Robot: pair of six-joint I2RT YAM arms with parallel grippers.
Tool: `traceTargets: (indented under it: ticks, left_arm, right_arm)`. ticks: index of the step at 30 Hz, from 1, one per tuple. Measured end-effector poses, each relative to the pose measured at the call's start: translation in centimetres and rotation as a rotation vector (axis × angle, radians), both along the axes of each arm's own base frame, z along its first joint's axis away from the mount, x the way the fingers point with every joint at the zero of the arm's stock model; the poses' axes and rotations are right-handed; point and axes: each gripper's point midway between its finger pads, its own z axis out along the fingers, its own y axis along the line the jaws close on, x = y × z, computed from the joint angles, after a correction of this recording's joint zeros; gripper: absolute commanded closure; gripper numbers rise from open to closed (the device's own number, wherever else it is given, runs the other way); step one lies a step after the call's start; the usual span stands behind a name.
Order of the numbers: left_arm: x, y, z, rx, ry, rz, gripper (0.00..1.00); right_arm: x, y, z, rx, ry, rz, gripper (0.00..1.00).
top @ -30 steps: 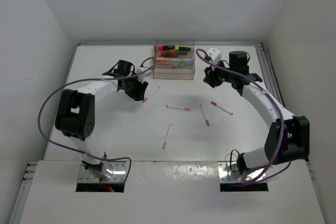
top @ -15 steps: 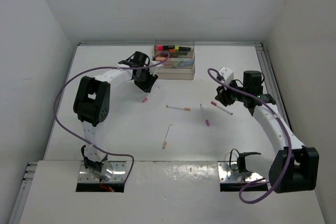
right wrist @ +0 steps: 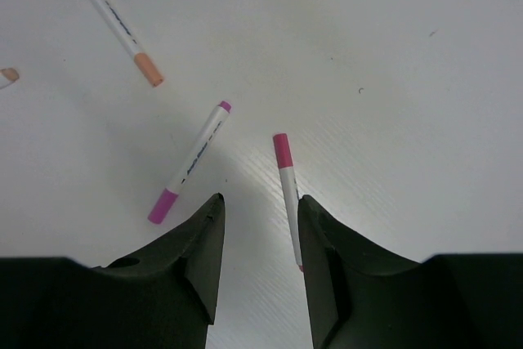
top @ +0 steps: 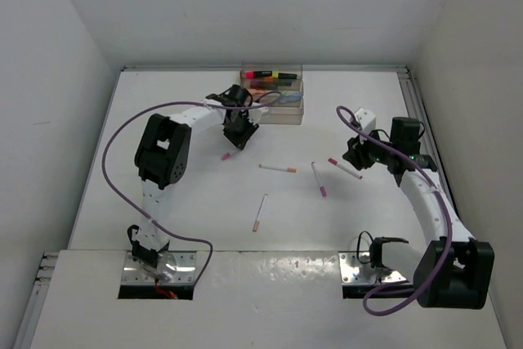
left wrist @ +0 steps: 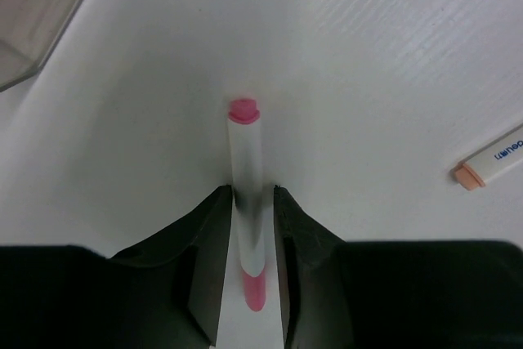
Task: Sort the stationery into containers
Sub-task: Pick up the pen from the center of the board, then place the pen in the storage box.
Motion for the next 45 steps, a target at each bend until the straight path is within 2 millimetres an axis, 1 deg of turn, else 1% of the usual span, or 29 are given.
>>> traceTargets:
  ticks: [1,3,10,12,14,15,19,21,23,25,26,28,29,30,32,34,35,37,41,43,45]
  left_arm:
    - [0.0,0.0,-0.4,0.008,0.009,-0.002,0.69]
    - [0.3,0.0,-0.4,0.021,0.014,-0.001,0.73]
    - [0.5,0.4,-0.5,0.066,0.036,0.005,0.77]
    - [0.4,0.4,-0.6,0.079,0.033,0.005,0.85]
    - [0.4,0.5,-0.6,0.084,0.032,0.002,0.97]
    - [0.4,0.5,-0.6,0.086,0.031,0.0,1.0]
    - [-0.1,0.3,-0.2,0.087,0.049,-0.034,1.0]
    - [-0.6,0.3,0.5,0.1,0.07,-0.06,1.0]
    - [0.0,-0.3,2.7,0.116,0.05,-0.092,1.0]
    - [2.4,-2.7,7.1,0.099,-0.075,-0.136,1.0]
    - [3.3,-4.1,9.8,0.093,-0.153,-0.161,1.0]
    - [4.6,-6.8,14.2,0.07,-0.302,-0.204,1.0]
    - [4.7,-8.0,15.9,0.064,-0.365,-0.224,1.0]
    - [4.3,-9.0,17.4,0.065,-0.416,-0.247,1.0]
    - [3.6,-10.7,19.0,0.072,-0.492,-0.293,1.0]
    - [3.2,-12.1,19.0,0.08,-0.534,-0.33,1.0]
    - [3.3,-12.6,18.7,0.087,-0.548,-0.344,1.0]
    - [3.9,-12.7,17.4,0.11,-0.559,-0.357,1.0]
    - [7.0,-11.6,14.5,0.15,-0.582,-0.338,1.0]
    - [8.4,-10.8,13.5,0.167,-0.593,-0.327,1.0]
    - [9.6,-10.2,12.9,0.183,-0.611,-0.325,1.0]
  right_arm:
    - [0.0,0.0,0.1,0.003,-0.003,0.0,0.6]
    - [-0.1,0.0,0.3,0.01,-0.009,0.003,0.6]
    - [-0.4,0.2,1.4,0.029,-0.038,0.007,0.61]
    - [-0.4,0.2,1.8,0.032,-0.049,0.008,0.61]
    - [-0.5,0.2,1.9,0.034,-0.055,0.01,0.62]
    - [-0.6,0.3,1.9,0.035,-0.056,0.011,0.62]
    - [-0.8,0.3,1.6,0.039,-0.046,0.01,0.62]
    - [-0.9,0.2,1.4,0.042,-0.038,0.005,0.62]
    - [-1.0,0.2,1.2,0.046,-0.033,-0.001,0.62]
    - [-1.3,0.1,0.9,0.049,-0.026,-0.008,0.62]
    - [-1.4,0.1,0.8,0.051,-0.024,-0.009,0.62]
    - [-1.6,0.1,0.5,0.054,-0.017,-0.01,0.62]
    - [-1.6,0.1,0.4,0.055,-0.012,-0.011,0.62]
    - [-1.7,0.1,0.3,0.056,-0.009,-0.012,0.62]
    - [-1.6,0.1,0.3,0.061,-0.007,-0.016,0.62]
    - [-1.5,0.1,0.2,0.067,-0.004,-0.024,0.62]
    - [-1.4,0.0,0.2,0.07,0.0,-0.029,0.62]
    - [-1.4,-0.1,0.0,0.077,0.011,-0.04,0.62]
    - [-1.4,-0.3,-0.1,0.086,0.023,-0.056,0.62]
    - [-1.4,-0.4,-0.1,0.086,0.025,-0.06,0.62]
    - [-1.5,-0.5,-0.2,0.087,0.03,-0.062,0.61]
